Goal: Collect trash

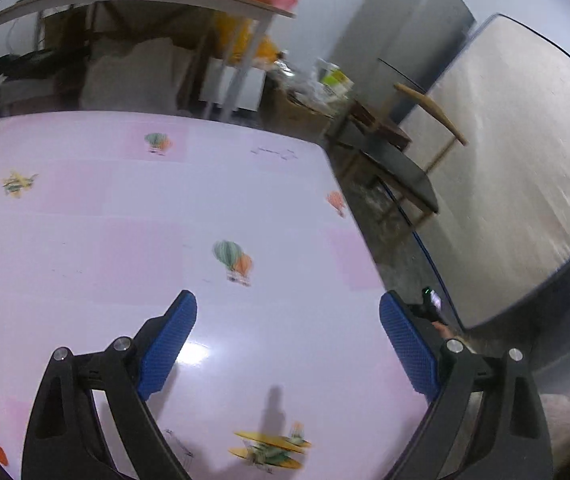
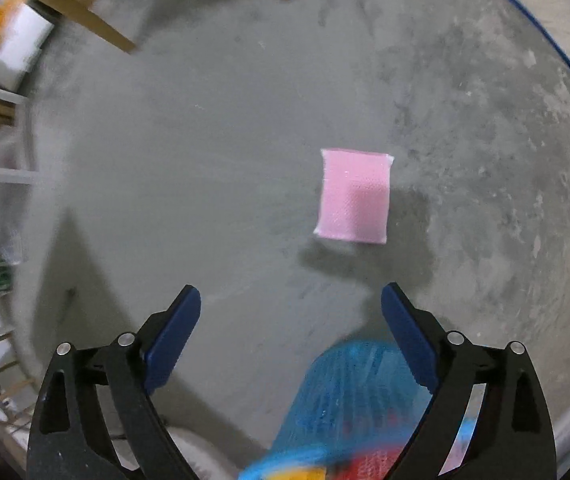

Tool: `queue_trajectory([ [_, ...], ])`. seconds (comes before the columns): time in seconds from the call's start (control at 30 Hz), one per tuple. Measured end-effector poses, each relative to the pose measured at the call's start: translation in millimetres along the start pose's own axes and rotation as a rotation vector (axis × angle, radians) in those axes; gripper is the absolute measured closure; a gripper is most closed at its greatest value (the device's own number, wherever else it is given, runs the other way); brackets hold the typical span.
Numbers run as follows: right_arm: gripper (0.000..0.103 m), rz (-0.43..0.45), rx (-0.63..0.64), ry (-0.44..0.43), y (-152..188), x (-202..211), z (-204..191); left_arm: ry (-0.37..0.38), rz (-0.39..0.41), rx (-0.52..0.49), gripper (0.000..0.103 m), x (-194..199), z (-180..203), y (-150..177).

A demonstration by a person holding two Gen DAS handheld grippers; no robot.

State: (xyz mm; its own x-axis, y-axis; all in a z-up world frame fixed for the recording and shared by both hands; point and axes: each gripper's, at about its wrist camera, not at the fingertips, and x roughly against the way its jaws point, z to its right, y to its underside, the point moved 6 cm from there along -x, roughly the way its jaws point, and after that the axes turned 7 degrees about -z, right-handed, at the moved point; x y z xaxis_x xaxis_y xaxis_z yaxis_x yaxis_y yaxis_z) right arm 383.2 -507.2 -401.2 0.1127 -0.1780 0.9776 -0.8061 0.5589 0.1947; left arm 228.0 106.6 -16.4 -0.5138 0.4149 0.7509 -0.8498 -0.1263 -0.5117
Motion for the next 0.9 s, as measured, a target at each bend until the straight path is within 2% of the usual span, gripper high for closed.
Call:
queue_trajectory([
  [0.07,0.015,-0.047,-0.001,0.083,-20,-37,4,-0.022,0.006,0.014,0.012,-1,-11,-5],
  [0.2,0.015,-0.096,-0.043,0.161,-43,-82,22,-0.012,-0.016,0.048,0.012,-9,-31,-13],
  [0.37,0.015,-0.112,-0.139,0.167,-62,-110,48,0.001,-0.035,0.06,0.012,-21,-41,-16],
  [0.67,0.015,-0.152,-0.275,0.088,-60,-152,83,0.091,-0.032,0.114,0.012,-32,-50,-24],
  [0.9,0.016,-0.159,-0.323,0.066,-55,-173,108,0.077,-0.037,0.14,0.012,-32,-59,-19],
])
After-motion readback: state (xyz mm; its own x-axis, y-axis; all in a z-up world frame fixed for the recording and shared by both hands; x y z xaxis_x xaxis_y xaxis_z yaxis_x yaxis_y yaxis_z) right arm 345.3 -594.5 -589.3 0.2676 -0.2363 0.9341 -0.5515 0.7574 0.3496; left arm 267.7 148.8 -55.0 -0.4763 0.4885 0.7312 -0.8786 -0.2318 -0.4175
